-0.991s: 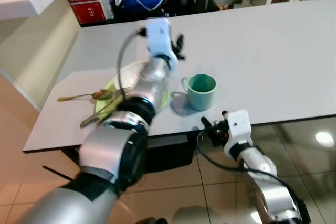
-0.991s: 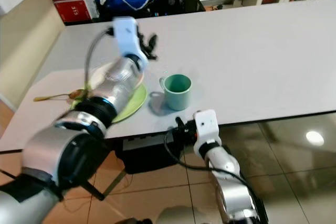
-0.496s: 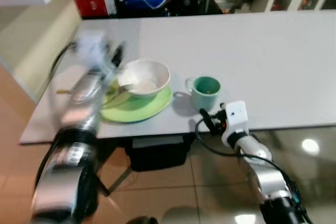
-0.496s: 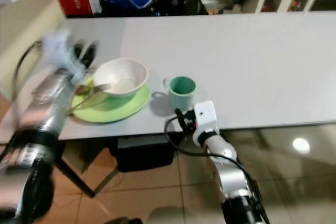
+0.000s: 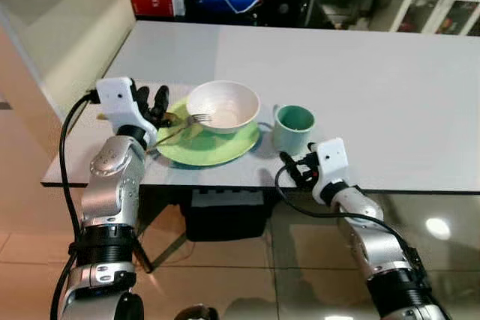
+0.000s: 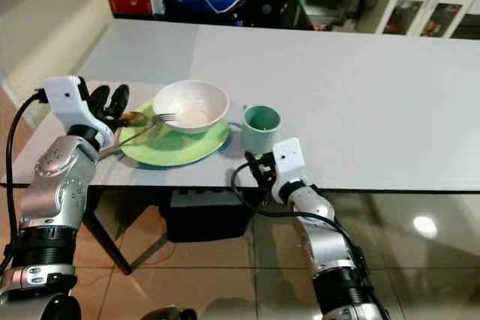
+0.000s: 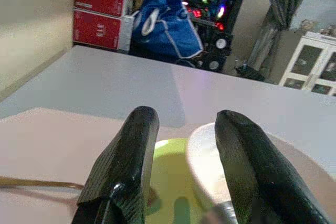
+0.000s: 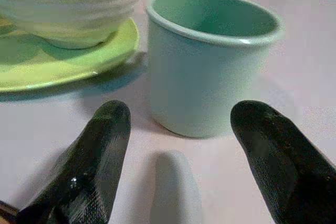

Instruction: Setting the table

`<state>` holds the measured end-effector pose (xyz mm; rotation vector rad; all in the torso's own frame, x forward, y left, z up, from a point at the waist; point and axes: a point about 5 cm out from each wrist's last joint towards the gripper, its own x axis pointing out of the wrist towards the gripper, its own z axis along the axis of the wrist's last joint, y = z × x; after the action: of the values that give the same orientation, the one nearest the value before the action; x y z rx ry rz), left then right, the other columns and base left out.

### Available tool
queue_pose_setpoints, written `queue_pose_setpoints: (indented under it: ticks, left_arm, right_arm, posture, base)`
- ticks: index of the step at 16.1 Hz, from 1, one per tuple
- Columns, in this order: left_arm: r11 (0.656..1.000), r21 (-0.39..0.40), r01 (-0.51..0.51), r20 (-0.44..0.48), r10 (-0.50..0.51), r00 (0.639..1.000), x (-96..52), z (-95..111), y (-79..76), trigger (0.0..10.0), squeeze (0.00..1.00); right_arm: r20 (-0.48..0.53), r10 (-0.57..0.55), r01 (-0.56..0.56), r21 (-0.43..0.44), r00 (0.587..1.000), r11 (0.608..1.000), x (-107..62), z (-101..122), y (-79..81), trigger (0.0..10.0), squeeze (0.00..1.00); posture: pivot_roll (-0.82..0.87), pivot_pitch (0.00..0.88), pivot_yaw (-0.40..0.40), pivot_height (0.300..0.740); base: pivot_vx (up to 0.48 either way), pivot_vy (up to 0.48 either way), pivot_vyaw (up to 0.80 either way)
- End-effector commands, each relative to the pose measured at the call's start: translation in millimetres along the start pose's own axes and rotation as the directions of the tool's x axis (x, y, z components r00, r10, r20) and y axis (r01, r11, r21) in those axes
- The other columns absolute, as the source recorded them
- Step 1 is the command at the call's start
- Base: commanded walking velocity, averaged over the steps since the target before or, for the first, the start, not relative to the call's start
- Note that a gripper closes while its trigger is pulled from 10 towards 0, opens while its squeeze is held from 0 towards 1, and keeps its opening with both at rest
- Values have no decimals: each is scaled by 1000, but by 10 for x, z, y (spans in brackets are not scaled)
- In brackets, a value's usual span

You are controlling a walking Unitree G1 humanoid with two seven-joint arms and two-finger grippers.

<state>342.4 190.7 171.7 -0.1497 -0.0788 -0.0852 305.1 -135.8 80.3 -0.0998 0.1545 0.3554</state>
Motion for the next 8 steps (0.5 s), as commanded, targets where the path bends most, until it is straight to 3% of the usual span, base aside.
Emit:
queue_pose_setpoints:
  ticks: [1,8]
  left_arm:
    - [1000,-9,11,3,-11,1000,42,44,-62,10000,0]
    - [1000,-3,20,6,-20,1000,-30,96,-86,10000,0]
  right_arm:
    - [17,-12,12,-7,1000,1000,4,39,-60,10000,0]
    - [32,2,-1,-31,999,1000,22,49,-84,10000,0]
  posture:
    - [4,0,-5,740]
    - [28,0,-20,740]
  base:
    - [0,0,0]
    - [0,0,0]
